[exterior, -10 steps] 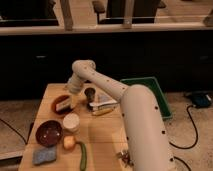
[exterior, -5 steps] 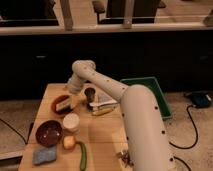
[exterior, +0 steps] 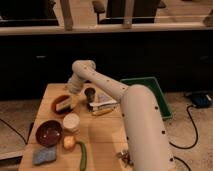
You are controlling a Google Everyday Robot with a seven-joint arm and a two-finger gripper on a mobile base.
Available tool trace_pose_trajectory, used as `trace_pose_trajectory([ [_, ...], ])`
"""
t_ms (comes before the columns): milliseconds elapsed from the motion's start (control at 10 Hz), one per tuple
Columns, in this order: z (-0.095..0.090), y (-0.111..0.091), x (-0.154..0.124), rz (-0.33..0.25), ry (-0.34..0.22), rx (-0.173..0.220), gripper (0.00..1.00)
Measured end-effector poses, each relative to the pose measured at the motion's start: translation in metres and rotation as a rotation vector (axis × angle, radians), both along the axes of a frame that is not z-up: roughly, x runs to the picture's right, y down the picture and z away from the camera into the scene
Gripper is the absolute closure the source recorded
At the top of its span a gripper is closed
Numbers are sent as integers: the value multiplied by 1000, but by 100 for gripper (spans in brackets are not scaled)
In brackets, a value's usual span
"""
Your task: Place eraser in red bowl
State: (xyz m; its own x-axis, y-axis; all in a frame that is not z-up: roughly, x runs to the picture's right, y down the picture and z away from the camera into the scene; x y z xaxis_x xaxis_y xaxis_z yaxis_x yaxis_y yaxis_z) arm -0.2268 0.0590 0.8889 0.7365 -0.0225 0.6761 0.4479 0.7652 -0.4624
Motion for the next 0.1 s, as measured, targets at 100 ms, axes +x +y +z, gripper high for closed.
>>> trace_pose_trajectory([
  [100,0,0,0,0,0,0,20],
])
